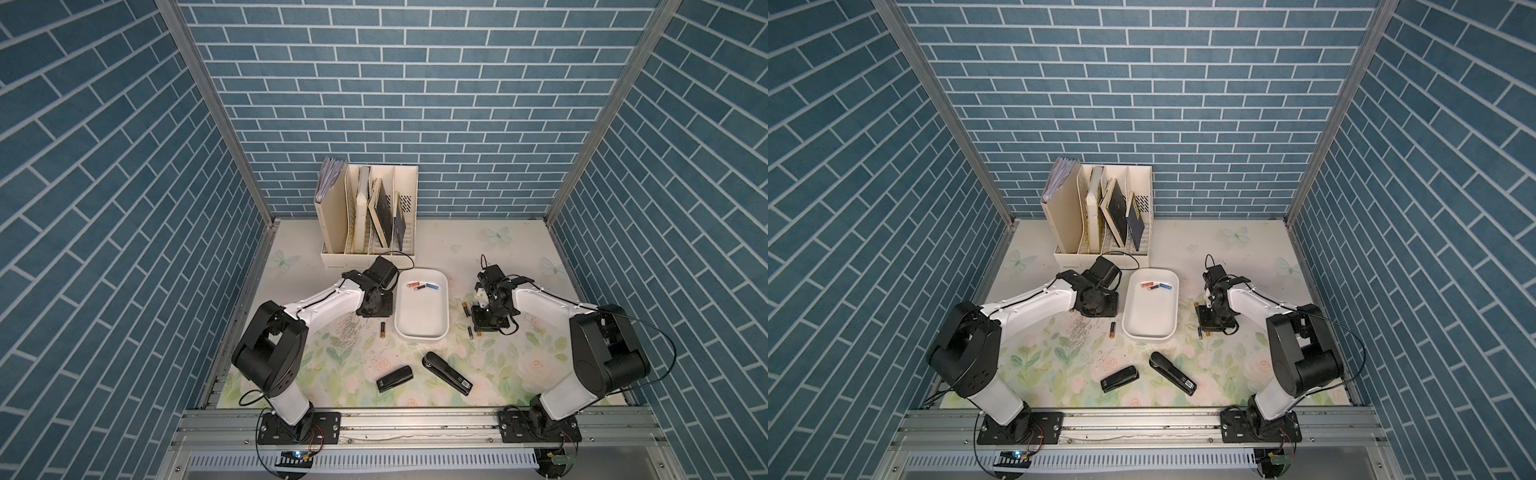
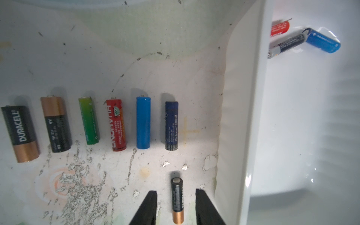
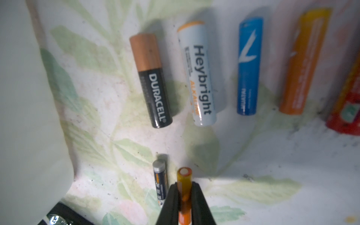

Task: Take the batteries out of the storage box
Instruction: Place the battery at the center of the board.

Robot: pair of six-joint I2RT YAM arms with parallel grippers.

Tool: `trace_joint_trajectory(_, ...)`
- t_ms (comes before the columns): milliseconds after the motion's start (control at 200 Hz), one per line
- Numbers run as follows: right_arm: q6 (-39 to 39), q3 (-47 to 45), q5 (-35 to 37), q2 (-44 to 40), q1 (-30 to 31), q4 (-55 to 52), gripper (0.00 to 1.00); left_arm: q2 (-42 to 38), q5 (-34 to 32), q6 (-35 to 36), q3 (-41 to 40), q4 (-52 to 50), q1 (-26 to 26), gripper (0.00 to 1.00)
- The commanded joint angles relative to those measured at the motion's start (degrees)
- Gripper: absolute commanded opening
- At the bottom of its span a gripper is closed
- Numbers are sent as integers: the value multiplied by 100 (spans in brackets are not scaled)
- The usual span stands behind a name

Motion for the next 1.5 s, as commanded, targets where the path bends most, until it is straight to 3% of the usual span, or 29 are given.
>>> trace_joint_trajectory(0, -63, -101, 69, 108, -40, 25, 14, 58, -2, 43, 77, -119, 25, 39)
trace_joint_trajectory(955, -90, -116, 212, 102, -49, -63, 20, 16, -7, 26, 55, -136, 29, 39)
trace_joint_trajectory(1495, -79, 283, 156, -76, -47, -321, 21, -24, -384, 117, 709, -672, 20, 42)
